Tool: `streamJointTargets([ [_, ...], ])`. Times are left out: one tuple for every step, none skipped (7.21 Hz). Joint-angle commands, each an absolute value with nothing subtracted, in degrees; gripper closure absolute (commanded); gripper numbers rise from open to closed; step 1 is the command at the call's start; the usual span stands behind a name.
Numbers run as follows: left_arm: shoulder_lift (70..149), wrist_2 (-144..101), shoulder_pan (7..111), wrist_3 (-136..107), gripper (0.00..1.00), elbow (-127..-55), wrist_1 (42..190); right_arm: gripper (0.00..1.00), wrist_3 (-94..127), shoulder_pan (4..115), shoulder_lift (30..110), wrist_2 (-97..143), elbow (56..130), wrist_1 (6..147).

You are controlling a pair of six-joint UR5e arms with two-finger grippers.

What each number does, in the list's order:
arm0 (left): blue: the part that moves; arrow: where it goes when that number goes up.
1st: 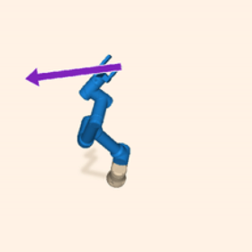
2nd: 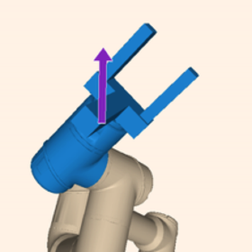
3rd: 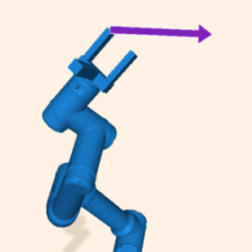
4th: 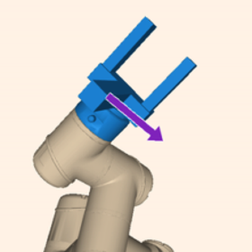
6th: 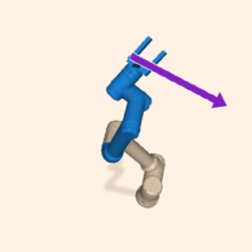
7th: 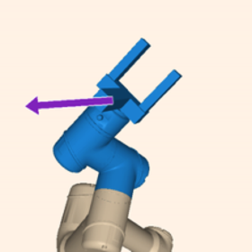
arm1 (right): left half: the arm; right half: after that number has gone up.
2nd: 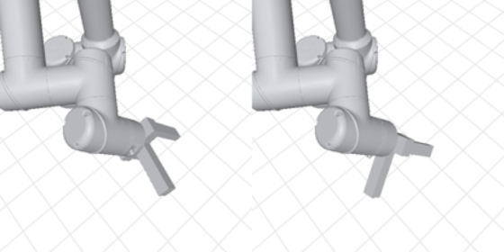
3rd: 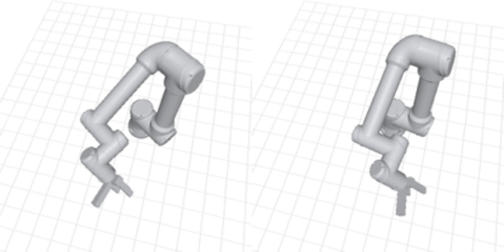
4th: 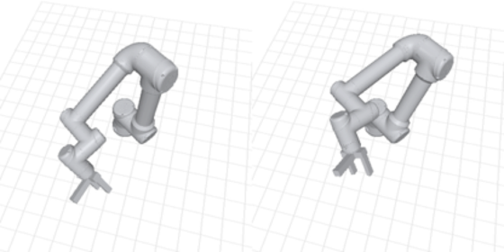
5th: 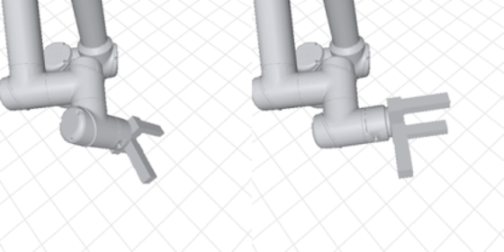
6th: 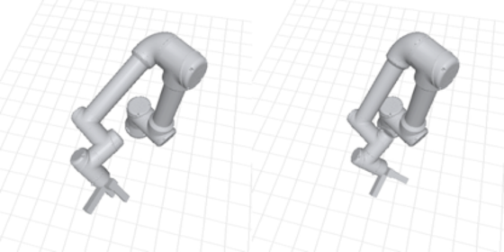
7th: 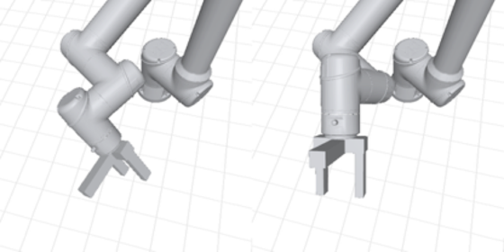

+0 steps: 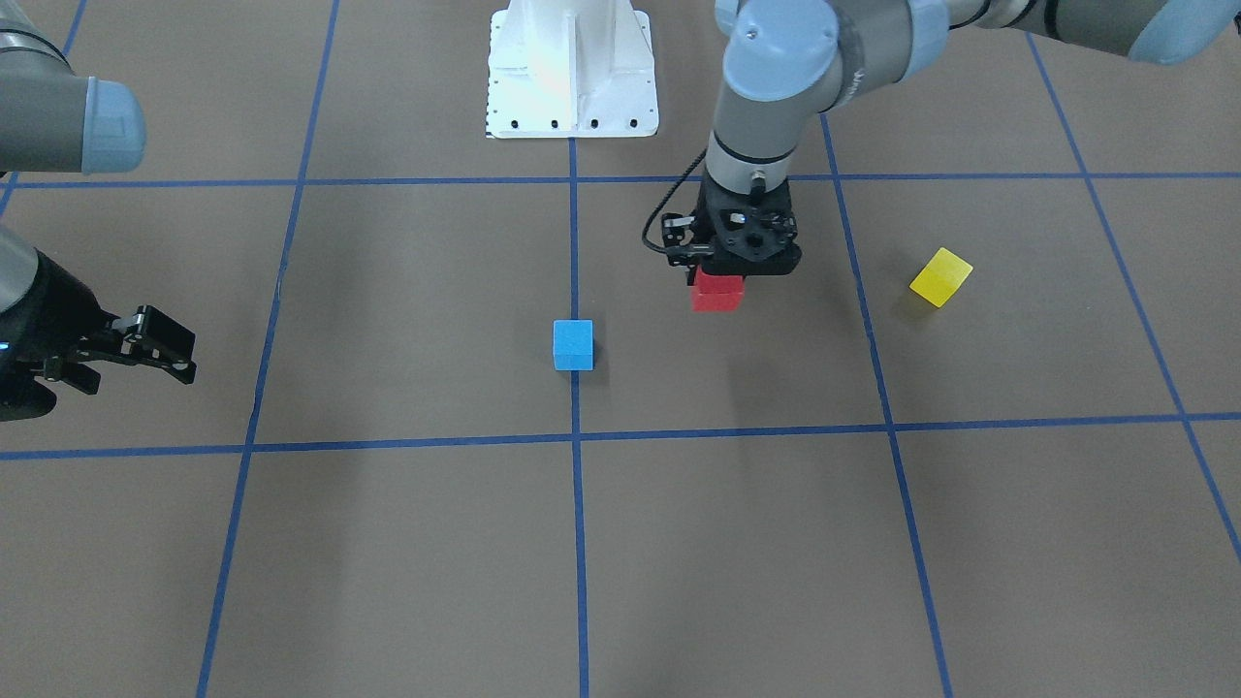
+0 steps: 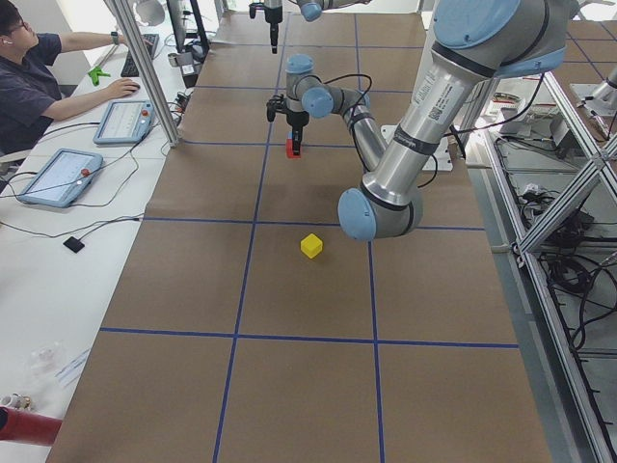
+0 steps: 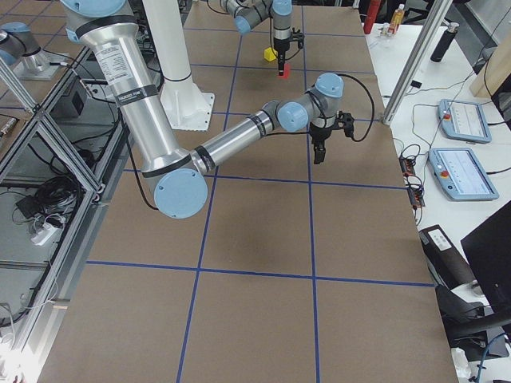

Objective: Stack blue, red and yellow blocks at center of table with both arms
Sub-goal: 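Carry the red cube with the left gripper above the blue cube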

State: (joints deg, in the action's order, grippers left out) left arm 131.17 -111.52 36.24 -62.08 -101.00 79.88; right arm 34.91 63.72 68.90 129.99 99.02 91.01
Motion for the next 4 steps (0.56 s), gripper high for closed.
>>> streamJointTargets([
  [144.0, -111.45, 34.72, -61.53, 1.0, -87.87, 80.41, 0.0, 26.76, 69.75, 75.55, 132.09, 99.23, 90.71],
  [145.18, -111.45, 34.37, -61.52, 1.0, -84.58, 84.42, 0.0, 20.63, 73.79, 78.89, 132.27, 98.79, 90.88],
  [145.2, -111.45, 34.1, -61.35, 1.0, -83.07, 86.12, 0.0, 17.35, 76.79, 81.62, 132.54, 98.35, 90.79],
  [145.2, -111.45, 34.19, -59.09, 1.0, -82.97, 86.05, 0.0, 12.27, 79.51, 83.39, 132.63, 98.0, 90.97],
])
